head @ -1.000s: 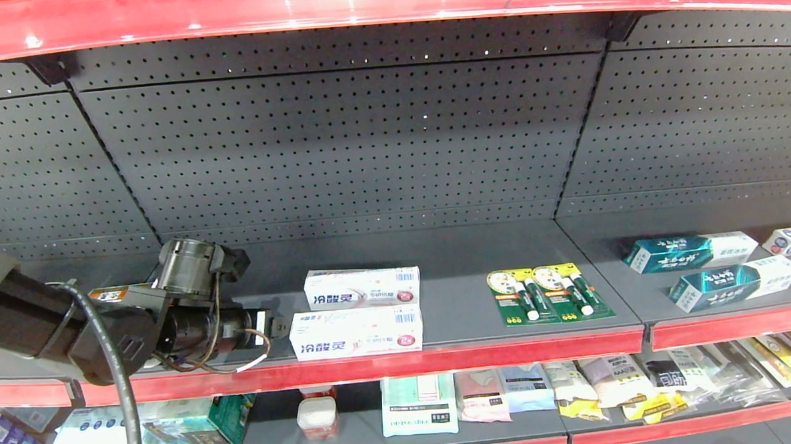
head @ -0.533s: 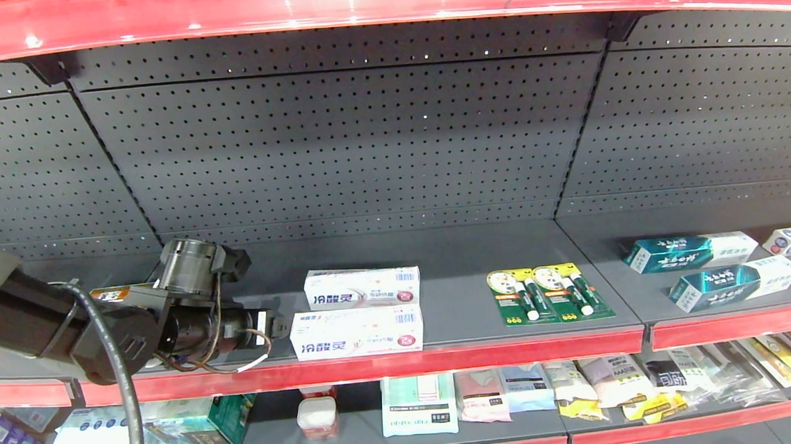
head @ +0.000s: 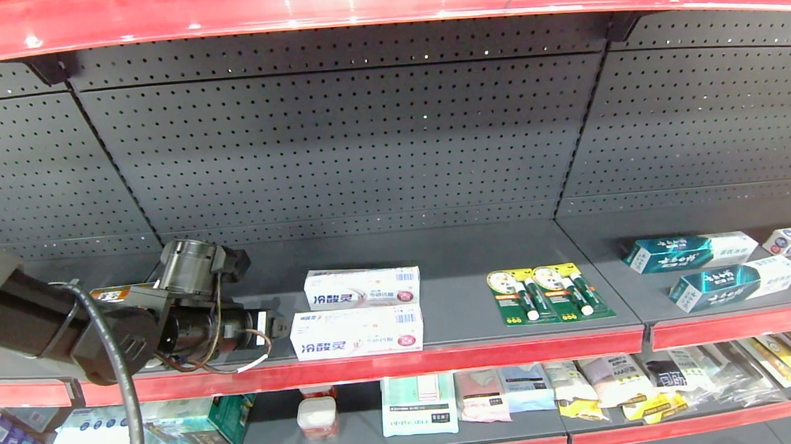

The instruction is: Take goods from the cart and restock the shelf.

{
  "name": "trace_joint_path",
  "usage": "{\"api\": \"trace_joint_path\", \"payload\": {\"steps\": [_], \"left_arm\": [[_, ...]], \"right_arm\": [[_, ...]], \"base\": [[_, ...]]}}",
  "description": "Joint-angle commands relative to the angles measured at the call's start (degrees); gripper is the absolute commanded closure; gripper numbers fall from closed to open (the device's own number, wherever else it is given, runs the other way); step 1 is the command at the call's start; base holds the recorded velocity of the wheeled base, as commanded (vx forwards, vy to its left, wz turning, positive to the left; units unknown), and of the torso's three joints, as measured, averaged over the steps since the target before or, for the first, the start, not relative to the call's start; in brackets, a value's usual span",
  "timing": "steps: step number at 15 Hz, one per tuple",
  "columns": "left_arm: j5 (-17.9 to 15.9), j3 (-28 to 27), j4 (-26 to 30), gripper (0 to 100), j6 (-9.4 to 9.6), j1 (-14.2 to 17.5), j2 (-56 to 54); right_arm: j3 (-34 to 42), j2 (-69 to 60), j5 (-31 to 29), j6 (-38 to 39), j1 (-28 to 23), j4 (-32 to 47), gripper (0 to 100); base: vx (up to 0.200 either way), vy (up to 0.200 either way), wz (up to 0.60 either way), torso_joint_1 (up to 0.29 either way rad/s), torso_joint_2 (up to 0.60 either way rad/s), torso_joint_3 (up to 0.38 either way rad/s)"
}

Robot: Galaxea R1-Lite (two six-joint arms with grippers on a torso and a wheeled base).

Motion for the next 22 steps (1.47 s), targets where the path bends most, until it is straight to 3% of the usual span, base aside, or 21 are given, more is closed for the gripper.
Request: {"api": "trace_joint_path", "payload": {"steps": [1, 17, 22], "left_arm": [[-0.11, -0.08, -0.07, 0, -0.10, -0.01, -0.05], [0.24, 0.18, -0.95, 0, 0.07, -0.63, 0.13], [0.33, 4.66, -0.34, 0, 1.04, 3.86, -9.01]], "right_arm": [[0.00, 0.09, 0.00, 0.00, -0.01, 0.00, 0], [0.00, 0.09, 0.00, 0.00, 0.08, 0.00, 0], [0.00, 0.09, 0.00, 0.00, -0.01, 0.00, 0]], "base": [[0.000, 0.000, 0.00, 0.000, 0.00, 0.000], [0.000, 0.000, 0.00, 0.000, 0.00, 0.000], [0.000, 0.000, 0.00, 0.000, 0.00, 0.000]]}}
